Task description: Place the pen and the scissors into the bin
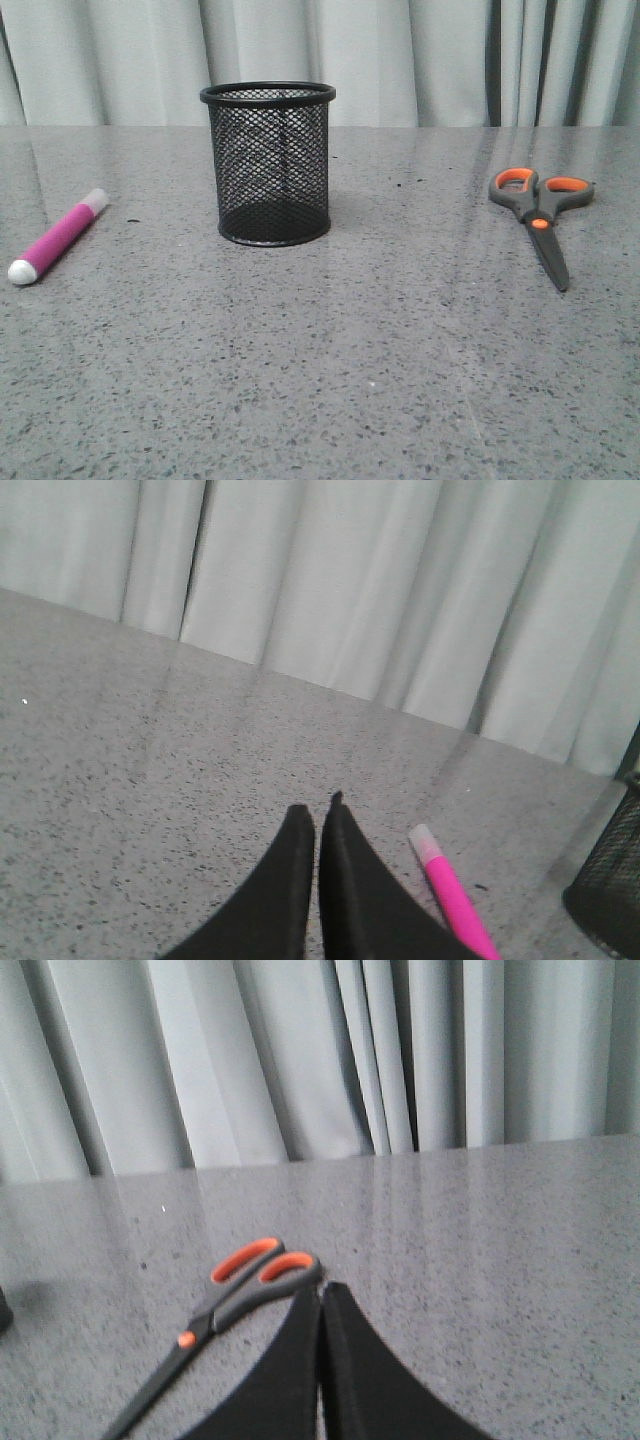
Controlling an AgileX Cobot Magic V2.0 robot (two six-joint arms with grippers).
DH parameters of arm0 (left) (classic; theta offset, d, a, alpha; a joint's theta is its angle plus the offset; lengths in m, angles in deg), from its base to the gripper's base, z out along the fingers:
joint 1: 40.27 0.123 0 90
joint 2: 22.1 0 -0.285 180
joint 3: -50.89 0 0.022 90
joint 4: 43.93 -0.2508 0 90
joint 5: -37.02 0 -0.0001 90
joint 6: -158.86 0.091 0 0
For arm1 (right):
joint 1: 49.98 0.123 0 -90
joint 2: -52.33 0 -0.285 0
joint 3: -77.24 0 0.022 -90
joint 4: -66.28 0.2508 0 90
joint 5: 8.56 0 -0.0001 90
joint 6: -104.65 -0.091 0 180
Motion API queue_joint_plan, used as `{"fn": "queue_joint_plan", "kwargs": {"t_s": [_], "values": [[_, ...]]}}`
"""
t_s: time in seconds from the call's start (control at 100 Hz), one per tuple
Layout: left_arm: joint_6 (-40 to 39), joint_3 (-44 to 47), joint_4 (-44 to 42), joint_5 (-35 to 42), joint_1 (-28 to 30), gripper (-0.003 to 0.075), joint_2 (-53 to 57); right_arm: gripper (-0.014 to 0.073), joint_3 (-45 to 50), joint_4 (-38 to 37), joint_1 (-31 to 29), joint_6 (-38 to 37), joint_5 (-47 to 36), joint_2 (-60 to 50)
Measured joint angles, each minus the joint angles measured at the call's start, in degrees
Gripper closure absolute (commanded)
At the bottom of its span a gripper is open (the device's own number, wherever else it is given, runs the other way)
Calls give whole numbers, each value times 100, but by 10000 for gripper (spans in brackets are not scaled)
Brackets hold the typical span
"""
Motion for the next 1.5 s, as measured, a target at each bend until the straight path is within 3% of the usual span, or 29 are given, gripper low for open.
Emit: {"fn": "queue_joint_plan", "kwargs": {"t_s": [0.24,0.37,0.57,0.8,1.01,1.11,1.26,1.5], "values": [[0,0,1794,4,0,740,0,658,0,777,0,-1039,-390,0],[0,-43,2035,-284,0,740,0,655,-175,860,0,-1227,356,0],[0,-813,1760,-1242,0,740,-320,655,-1139,827,0,-1150,1737,421],[256,-2401,399,-2704,0,740,-1933,657,-2613,728,0,-726,3551,2164],[873,-3482,161,-3874,0,739,-3384,653,-3654,704,0,-198,4320,3475],[1087,-3736,341,-4071,0,739,-3876,567,-3888,701,0,-80,4397,3791],[1546,-3937,1109,-4136,0,739,-4399,338,-4007,856,0,83,4436,3962],[1706,-4041,1997,-4098,0,739,-5019,356,-4009,882,0,107,4394,3988]]}}
